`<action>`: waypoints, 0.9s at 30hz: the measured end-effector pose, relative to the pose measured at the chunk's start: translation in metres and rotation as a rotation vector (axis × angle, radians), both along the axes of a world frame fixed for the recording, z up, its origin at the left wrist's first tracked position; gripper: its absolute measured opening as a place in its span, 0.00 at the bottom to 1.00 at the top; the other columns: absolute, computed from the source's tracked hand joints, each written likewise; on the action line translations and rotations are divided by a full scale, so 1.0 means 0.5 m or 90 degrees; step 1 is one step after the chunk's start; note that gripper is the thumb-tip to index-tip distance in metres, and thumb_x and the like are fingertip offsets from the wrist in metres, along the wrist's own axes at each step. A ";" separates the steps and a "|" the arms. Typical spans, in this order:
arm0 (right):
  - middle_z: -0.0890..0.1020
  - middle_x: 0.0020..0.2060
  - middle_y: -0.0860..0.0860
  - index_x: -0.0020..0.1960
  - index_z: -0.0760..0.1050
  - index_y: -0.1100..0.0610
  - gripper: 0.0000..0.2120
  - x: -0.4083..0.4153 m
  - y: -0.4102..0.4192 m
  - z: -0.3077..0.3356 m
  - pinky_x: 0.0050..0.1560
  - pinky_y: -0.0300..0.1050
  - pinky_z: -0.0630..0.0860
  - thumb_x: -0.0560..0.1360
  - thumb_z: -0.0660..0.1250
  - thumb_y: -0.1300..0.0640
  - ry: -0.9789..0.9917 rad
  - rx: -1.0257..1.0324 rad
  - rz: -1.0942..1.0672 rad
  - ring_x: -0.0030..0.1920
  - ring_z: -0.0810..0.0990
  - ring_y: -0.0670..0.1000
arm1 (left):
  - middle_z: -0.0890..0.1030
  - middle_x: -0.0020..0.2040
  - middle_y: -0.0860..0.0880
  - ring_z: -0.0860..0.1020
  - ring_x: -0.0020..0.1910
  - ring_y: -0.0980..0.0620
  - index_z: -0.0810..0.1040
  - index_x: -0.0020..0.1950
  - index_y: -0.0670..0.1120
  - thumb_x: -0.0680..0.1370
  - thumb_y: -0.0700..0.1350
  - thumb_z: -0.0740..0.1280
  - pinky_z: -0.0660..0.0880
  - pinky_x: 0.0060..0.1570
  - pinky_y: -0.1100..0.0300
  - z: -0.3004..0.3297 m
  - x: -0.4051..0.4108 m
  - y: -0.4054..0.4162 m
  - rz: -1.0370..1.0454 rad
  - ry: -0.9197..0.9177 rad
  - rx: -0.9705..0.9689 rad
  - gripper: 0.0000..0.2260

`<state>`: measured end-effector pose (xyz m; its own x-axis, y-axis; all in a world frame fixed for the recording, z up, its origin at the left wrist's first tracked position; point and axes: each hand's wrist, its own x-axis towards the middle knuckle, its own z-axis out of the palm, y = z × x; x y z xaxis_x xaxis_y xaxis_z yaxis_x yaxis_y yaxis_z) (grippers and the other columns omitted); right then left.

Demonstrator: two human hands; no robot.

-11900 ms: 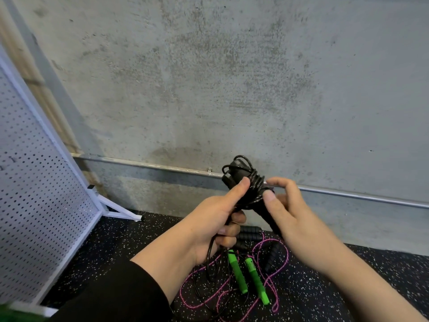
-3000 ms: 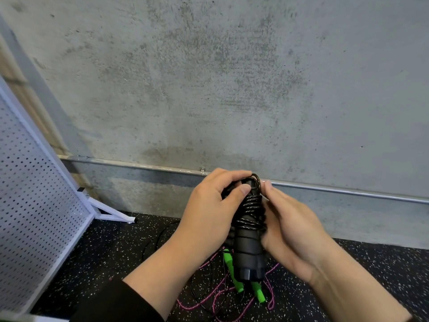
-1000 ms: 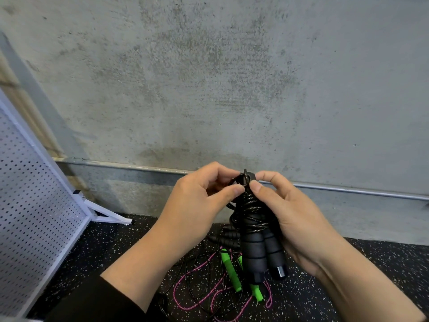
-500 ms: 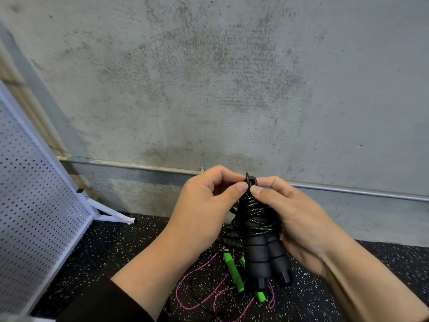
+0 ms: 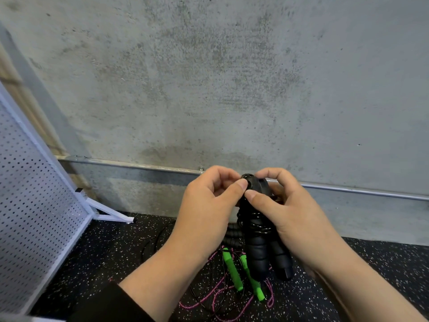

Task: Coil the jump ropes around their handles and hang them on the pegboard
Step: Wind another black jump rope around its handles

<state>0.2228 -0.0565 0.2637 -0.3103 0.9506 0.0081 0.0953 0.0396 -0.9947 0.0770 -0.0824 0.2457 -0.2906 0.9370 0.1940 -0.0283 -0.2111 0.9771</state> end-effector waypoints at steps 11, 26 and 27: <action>0.86 0.43 0.46 0.52 0.80 0.49 0.07 -0.001 0.006 -0.002 0.41 0.35 0.76 0.75 0.73 0.51 -0.047 0.072 -0.049 0.42 0.84 0.44 | 0.82 0.39 0.50 0.80 0.44 0.43 0.82 0.52 0.55 0.78 0.43 0.69 0.78 0.50 0.48 -0.001 -0.003 -0.002 -0.044 0.107 0.021 0.07; 0.82 0.35 0.43 0.48 0.77 0.51 0.04 -0.008 0.019 -0.016 0.38 0.32 0.72 0.81 0.65 0.55 -0.043 0.127 -0.096 0.35 0.78 0.39 | 0.72 0.67 0.64 0.72 0.67 0.66 0.71 0.74 0.60 0.71 0.57 0.72 0.72 0.69 0.56 -0.003 0.004 -0.009 -0.074 0.291 -0.035 0.30; 0.83 0.35 0.43 0.49 0.77 0.51 0.05 -0.009 0.018 -0.013 0.38 0.31 0.72 0.82 0.63 0.56 -0.031 0.119 -0.101 0.35 0.79 0.38 | 0.73 0.68 0.65 0.72 0.67 0.68 0.69 0.75 0.64 0.71 0.59 0.72 0.71 0.71 0.55 -0.003 0.006 -0.009 -0.107 0.262 -0.058 0.32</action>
<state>0.2184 -0.0477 0.2573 -0.1614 0.9708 0.1777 0.1630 0.2038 -0.9654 0.0800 -0.0869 0.2442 -0.0490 0.9832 0.1761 0.3392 -0.1494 0.9288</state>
